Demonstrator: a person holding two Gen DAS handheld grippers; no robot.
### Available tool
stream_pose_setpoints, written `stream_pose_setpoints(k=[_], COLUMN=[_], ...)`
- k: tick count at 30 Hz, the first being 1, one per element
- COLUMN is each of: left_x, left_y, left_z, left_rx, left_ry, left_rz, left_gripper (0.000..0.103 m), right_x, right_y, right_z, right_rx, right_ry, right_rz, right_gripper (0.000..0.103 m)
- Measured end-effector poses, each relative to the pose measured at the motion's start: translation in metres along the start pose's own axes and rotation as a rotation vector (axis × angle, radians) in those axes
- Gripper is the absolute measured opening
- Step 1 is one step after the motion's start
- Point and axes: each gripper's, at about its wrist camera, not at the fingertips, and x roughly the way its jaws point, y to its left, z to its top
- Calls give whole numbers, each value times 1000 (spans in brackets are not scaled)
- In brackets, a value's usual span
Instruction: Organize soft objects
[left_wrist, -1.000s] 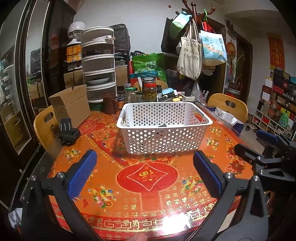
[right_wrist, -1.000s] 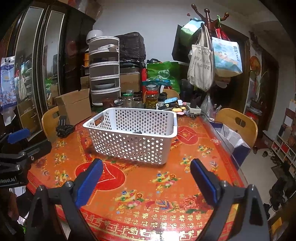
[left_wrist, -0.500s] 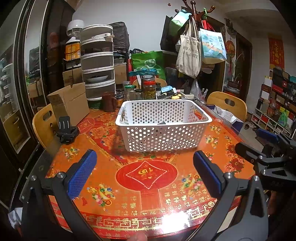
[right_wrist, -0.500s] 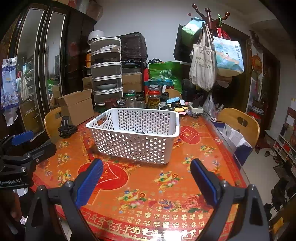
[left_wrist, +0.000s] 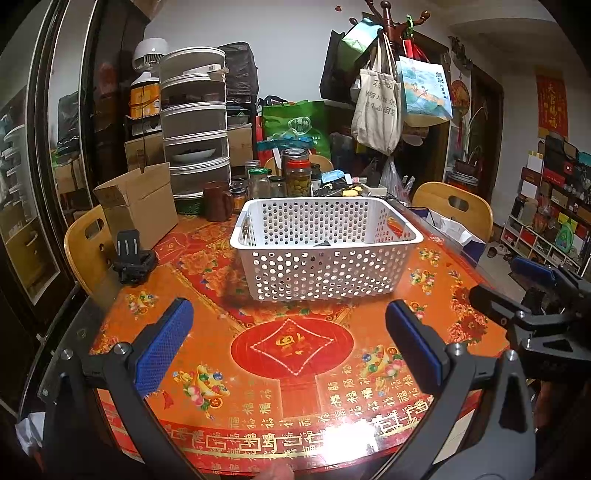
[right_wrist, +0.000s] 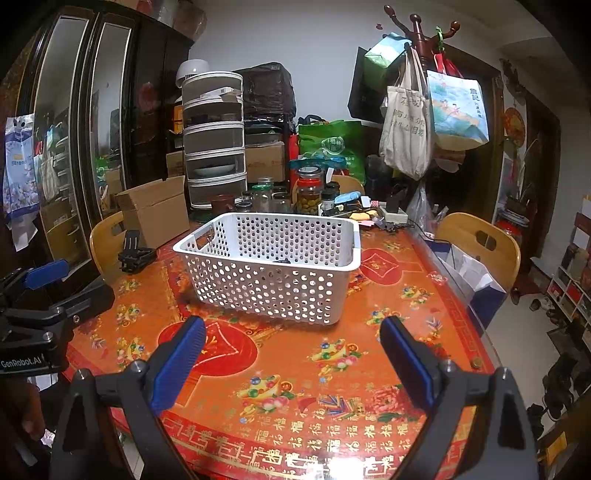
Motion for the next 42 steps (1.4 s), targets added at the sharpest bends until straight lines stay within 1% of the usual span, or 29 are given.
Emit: stream_pose_setpoints(k=[35,42], left_x=[3,8], left_y=[-3,-8], left_z=[-4,-12], left_rx=[0,7], left_ry=[8,13], left_rz=[-1,-6], left_gripper=[103,103], right_x=[0,0], right_y=[3,4], right_z=[-2,-4], right_rx=[2,4], right_ry=[5,8], right_rz=[3,4], right_gripper=[95,95])
